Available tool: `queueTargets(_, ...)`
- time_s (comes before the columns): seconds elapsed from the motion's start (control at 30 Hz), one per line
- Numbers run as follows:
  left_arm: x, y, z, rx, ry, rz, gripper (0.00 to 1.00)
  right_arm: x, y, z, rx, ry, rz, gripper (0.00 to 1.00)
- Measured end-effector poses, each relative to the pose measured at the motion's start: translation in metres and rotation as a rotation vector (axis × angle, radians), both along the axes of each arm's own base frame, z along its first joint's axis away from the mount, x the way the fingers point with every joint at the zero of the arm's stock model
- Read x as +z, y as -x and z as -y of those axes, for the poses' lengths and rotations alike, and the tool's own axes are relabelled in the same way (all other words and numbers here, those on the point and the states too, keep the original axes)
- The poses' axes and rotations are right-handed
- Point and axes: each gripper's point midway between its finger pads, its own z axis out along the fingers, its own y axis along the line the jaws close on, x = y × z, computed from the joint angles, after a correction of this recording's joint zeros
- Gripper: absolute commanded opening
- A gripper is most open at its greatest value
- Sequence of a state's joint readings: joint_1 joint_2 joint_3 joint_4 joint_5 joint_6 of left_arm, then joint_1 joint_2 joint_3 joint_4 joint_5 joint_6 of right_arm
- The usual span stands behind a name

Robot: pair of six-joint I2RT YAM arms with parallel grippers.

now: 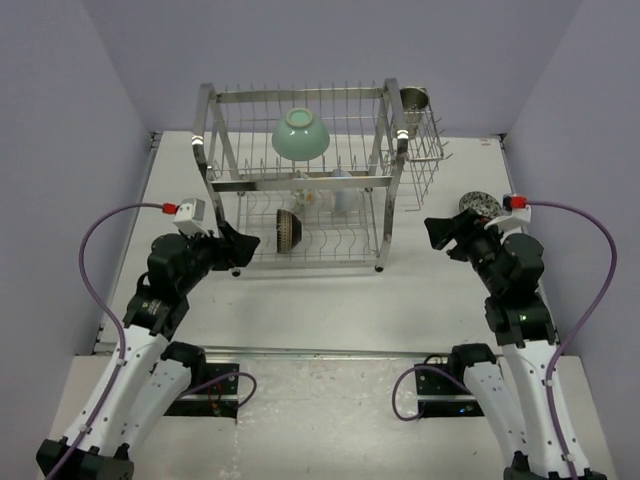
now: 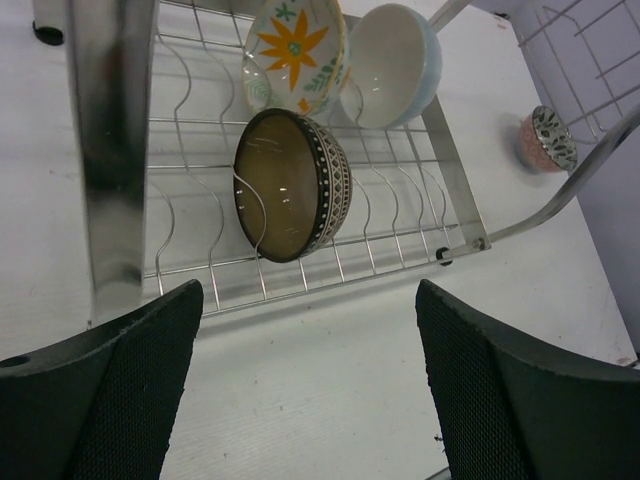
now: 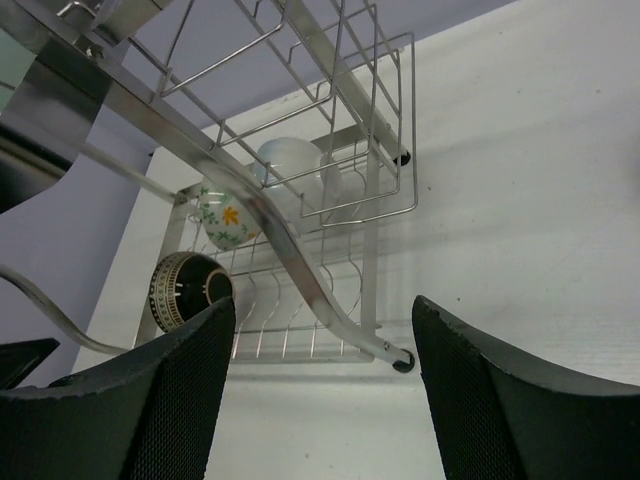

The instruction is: Unload the bowls from the dish rack

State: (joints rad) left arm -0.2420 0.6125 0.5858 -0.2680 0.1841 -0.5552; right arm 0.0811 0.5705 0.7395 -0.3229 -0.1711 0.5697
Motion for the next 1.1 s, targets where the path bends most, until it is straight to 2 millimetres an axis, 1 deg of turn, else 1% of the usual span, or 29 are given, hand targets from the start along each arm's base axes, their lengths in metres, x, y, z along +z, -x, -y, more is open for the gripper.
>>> queueTargets(0.07,-0.004,-0.002,0.007,-0.022,-0.001,-0.002,0.87,0.001,0.004,-0.001,0.006,0.01,0.008,0.72)
queueTargets(0.2,-0.026,0.0,0.016,-0.056,-0.005,-0.019,0.87,0.004,0.009,-0.001,0.01,0.02,0.025,0.73)
queueTargets(0.27,-0.033,0.0,0.019,-0.065,-0.005,-0.014,0.87,0.003,0.01,-0.001,0.015,0.026,0.025,0.72)
queueTargets(0.5,-0.025,-0.007,0.027,-0.105,0.024,0.095,0.87,-0.005,0.01,-0.004,0.033,0.038,0.008,0.72)
queueTargets(0.6,-0.03,-0.008,0.034,-0.139,0.038,0.124,0.87,-0.005,0.011,-0.005,0.038,0.039,0.007,0.72)
queueTargets(0.77,-0.044,-0.009,0.046,-0.192,0.049,0.127,0.86,-0.006,0.011,-0.006,0.043,0.045,0.008,0.73)
queueTargets(0.87,-0.045,-0.009,0.053,-0.217,0.057,0.144,0.86,-0.006,0.011,-0.006,0.044,0.047,0.009,0.73)
queueTargets(1.0,-0.04,-0.013,0.057,-0.229,0.066,0.177,0.86,-0.006,0.011,-0.006,0.045,0.048,0.009,0.72)
queueTargets(1.1,-0.042,-0.016,0.061,-0.236,0.068,0.18,0.86,-0.006,0.011,-0.006,0.045,0.048,0.009,0.73)
